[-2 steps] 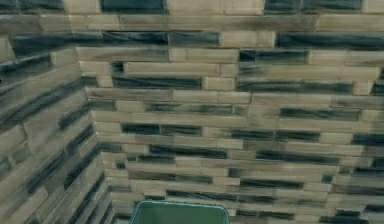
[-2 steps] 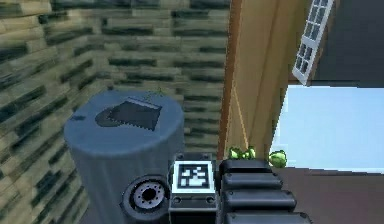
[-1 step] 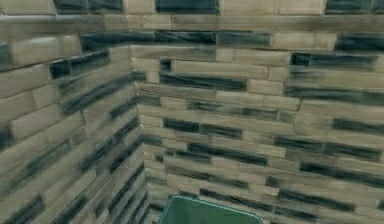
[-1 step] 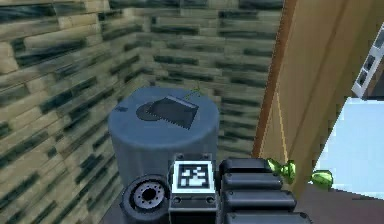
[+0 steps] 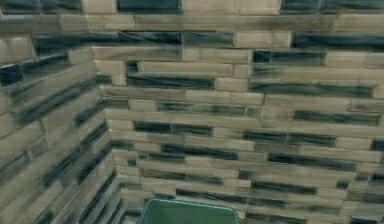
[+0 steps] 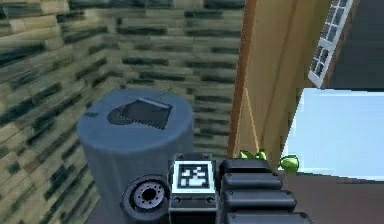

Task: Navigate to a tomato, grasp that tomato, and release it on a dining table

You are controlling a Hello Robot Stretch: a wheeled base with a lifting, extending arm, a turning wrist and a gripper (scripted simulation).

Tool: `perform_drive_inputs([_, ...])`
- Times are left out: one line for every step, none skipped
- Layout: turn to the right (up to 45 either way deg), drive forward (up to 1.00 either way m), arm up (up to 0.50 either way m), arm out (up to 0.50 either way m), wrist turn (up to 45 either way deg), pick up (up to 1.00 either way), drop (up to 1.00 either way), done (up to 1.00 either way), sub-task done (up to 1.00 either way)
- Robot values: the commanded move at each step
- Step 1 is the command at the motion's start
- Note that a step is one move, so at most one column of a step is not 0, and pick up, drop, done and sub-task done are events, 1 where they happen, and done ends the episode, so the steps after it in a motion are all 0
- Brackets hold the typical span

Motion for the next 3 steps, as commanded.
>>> perform_drive_inputs([-6.0, 0.0, 0.0, 0.0, 0.0, 0.0, 0.0, 0.0, 0.0])
perform_drive_inputs([45.0, 0.0, 0.0, 0.0, 0.0, 0.0, 0.0, 0.0, 0.0])
perform_drive_inputs([45.0, 0.0, 0.0, 0.0, 0.0, 0.0, 0.0, 0.0, 0.0])
